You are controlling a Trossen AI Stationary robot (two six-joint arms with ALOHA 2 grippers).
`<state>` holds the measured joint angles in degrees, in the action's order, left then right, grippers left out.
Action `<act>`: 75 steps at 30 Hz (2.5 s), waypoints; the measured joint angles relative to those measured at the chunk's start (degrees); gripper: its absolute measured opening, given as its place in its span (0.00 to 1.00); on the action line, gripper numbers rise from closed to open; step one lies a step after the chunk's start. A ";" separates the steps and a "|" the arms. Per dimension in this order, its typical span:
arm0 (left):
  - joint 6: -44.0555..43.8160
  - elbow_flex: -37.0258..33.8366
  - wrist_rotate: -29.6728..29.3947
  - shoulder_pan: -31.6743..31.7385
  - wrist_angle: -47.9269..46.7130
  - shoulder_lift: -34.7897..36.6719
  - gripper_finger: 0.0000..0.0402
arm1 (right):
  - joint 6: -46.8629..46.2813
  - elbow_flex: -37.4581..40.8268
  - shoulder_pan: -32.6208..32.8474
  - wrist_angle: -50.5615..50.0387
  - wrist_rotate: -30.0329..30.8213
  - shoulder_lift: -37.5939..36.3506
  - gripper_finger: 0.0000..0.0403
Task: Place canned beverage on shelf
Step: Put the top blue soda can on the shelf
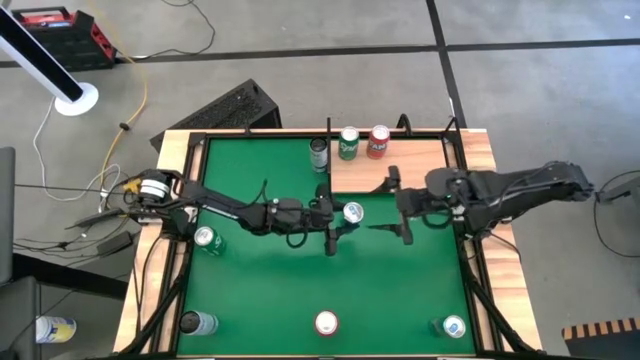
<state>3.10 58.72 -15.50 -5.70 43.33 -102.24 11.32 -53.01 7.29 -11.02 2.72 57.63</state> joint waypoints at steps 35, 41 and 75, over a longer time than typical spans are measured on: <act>3.93 0.09 -0.19 -0.09 -1.26 0.00 0.50 | -0.77 -0.07 -1.53 1.91 -2.64 9.88 0.81; 3.29 0.09 -0.39 0.07 -1.48 0.00 0.51 | -0.73 -0.07 -2.58 1.39 -2.66 9.88 0.71; -5.38 -2.22 -23.04 -5.09 -55.05 31.54 0.82 | 0.59 0.00 -28.89 -32.88 -6.99 -15.10 0.67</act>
<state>-2.28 56.49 -38.54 -10.79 -11.73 -70.70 11.92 -53.01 -21.60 -43.90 -4.27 42.52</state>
